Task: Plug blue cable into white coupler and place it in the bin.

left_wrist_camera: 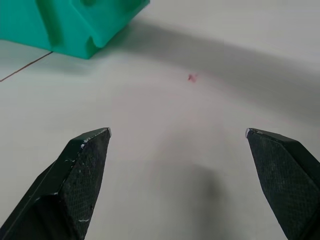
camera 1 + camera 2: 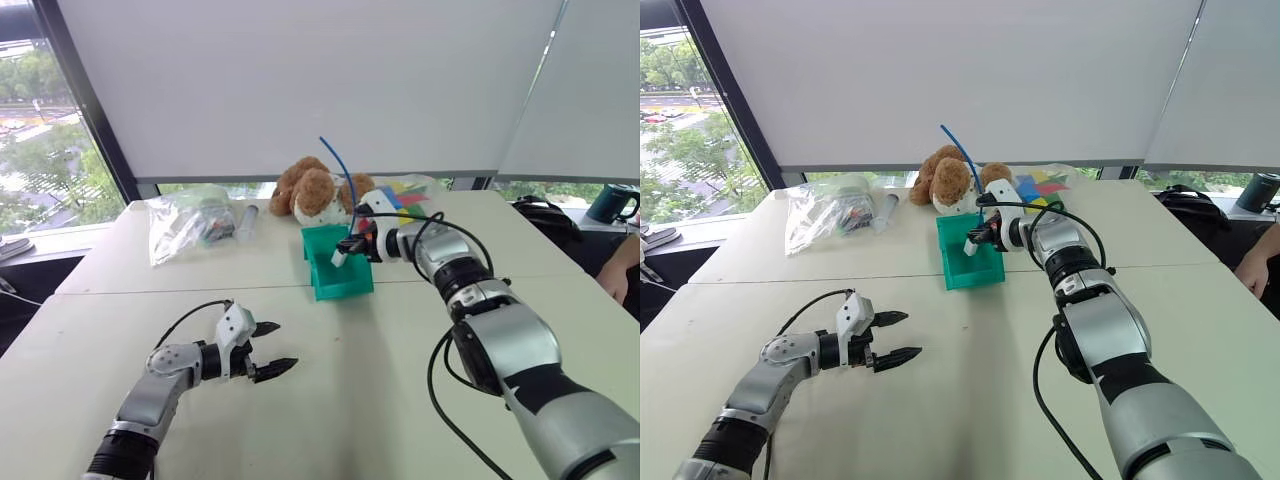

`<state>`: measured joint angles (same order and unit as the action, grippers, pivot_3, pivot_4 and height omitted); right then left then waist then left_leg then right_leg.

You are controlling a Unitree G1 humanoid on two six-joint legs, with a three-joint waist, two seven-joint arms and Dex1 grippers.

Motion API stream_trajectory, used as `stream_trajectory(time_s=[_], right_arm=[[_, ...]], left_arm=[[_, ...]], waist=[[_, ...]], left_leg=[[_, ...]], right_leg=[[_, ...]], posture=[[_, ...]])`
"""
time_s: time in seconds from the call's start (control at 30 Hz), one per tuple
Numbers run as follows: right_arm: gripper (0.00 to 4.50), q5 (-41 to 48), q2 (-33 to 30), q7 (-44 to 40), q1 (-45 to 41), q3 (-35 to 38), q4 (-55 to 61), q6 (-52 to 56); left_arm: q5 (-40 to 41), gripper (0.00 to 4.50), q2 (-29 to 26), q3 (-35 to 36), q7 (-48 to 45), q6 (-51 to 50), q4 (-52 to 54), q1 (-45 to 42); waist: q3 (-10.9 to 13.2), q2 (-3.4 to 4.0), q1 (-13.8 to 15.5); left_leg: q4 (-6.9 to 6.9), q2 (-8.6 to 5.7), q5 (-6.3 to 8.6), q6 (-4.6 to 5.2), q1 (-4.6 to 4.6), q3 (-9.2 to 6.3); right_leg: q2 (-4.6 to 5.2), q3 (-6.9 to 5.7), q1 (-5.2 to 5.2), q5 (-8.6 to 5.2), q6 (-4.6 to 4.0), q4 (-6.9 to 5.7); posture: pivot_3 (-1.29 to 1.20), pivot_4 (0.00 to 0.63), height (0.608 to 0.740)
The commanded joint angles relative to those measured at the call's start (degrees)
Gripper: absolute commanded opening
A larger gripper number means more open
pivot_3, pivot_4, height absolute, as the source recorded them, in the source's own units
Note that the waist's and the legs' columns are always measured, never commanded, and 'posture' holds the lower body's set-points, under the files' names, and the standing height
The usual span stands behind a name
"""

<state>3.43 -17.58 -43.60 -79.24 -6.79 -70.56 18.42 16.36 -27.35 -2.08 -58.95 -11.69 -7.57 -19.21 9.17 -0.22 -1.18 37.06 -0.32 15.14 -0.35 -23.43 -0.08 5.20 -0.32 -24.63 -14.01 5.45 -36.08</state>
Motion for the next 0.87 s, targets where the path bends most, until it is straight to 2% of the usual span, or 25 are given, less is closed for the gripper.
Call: stream_trajectory(time_s=[0.03, 0.13, 0.17, 0.33, 0.47, 0.5, 0.57, 0.67, 0.73, 0.87], right_arm=[[2.65, -0.2, 0.2, 3.6, -4.9, 3.4, -2.0, -2.6], [4.22, -0.2, 0.0, 5.0, -6.8, 5.1, -2.9, -3.2], [4.44, -0.3, -0.4, 5.1, -7.4, 5.6, -2.9, -3.4], [4.44, 0.1, -4.0, 3.0, -9.7, 7.8, -1.5, -2.4], [4.44, 0.8, -11.1, -7.0, -5.7, 7.1, 8.5, 3.0], [4.44, 1.7, -13.4, -10.1, -2.0, 6.8, 15.8, 6.8], [4.44, 6.1, -19.4, -15.1, 9.6, 7.4, 37.5, 17.5], [4.44, 12.6, -25.3, -16.2, 23.2, 10.4, 60.8, 30.0], [4.44, 17.6, -30.6, -18.0, 37.1, 15.7, 77.3, 35.9], [4.44, 24.5, -33.8, -17.1, 52.0, 23.0, 93.9, 41.7]], left_arm=[[3.2, 4.50, -1.3, 2.5, 1.2, -4.0, 5.5, 0.8], [4.6, 4.50, -2.1, 3.2, 2.0, -7.0, 8.1, 1.4], [5.1, 4.50, -2.3, 3.3, 2.3, -7.8, 8.9, 1.5], [7.1, 4.50, -3.5, 4.0, 2.9, -11.4, 11.6, 1.6], [9.3, 4.50, -4.9, 5.3, 3.1, -14.2, 13.7, 1.1], [10.0, 4.50, -5.4, 5.8, 3.1, -14.8, 14.2, 1.1], [11.6, 4.50, -6.7, 7.5, 3.4, -16.4, 15.2, 0.7], [13.9, 4.50, -8.7, 10.0, 3.9, -19.2, 16.4, 0.4], [15.2, 4.50, -10.7, 11.9, 4.2, -21.4, 17.5, 0.4], [17.4, 4.50, -13.7, 14.5, 3.6, -23.6, 18.6, 1.9]], waist=[[0.1, 0.06, -0.1], [0.2, 0.11, -0.1], [0.2, 0.12, -0.1], [0.2, 0.11, 0.0], [0.3, 0.14, 0.3], [0.3, 0.13, 0.5], [0.3, 0.07, 0.8], [0.4, 0.15, 0.6], [0.5, 0.22, 0.5], [0.6, 0.27, 0.3]], left_leg=[[0.00, 0.00, 0.00, -0.01, 0.00, 0.01], [0.01, -0.03, -0.03, -0.06, 0.00, 0.01], [0.01, -0.03, -0.03, -0.06, 0.00, 0.00], [-0.01, -0.03, -0.04, -0.07, 0.00, 0.00], [0.02, -0.10, -0.04, -0.07, -0.02, 0.00], [0.02, -0.12, -0.04, -0.07, -0.03, 0.00], [0.00, -0.13, -0.03, -0.05, -0.05, -0.04], [0.01, -0.13, 0.03, 0.05, -0.10, -0.20], [0.04, -0.10, 0.03, 0.07, -0.10, -0.04], [0.06, -0.02, 0.03, 0.09, -0.01, -0.02]], right_leg=[[0.01, 0.00, 0.00, 0.00, 0.00, 0.00], [0.04, 0.00, 0.00, 0.00, 0.00, -0.01], [0.04, 0.00, 0.00, 0.00, 0.00, -0.01], [0.02, -0.01, 0.00, 0.00, 0.00, -0.01], [0.03, -0.02, 0.03, 0.00, -0.01, 0.02], [0.03, -0.02, 0.04, 0.00, -0.01, 0.05], [-0.01, -0.04, 0.09, 0.00, 0.00, 0.11], [-0.08, -0.08, 0.17, 0.00, 0.01, 0.21], [-0.11, -0.06, 0.09, -0.01, 0.04, 0.19], [-0.28, -0.05, 0.09, -0.06, 0.11, 0.04]], posture=[[0.00, 0.150, 0.740], [0.00, 0.150, 0.740], [0.00, 0.150, 0.740], [0.00, 0.150, 0.740], [0.00, 0.150, 0.740], [0.00, 0.150, 0.740], [0.00, 0.150, 0.740], [0.00, 0.150, 0.740], [0.00, 0.150, 0.740], [0.00, 0.150, 0.740]])
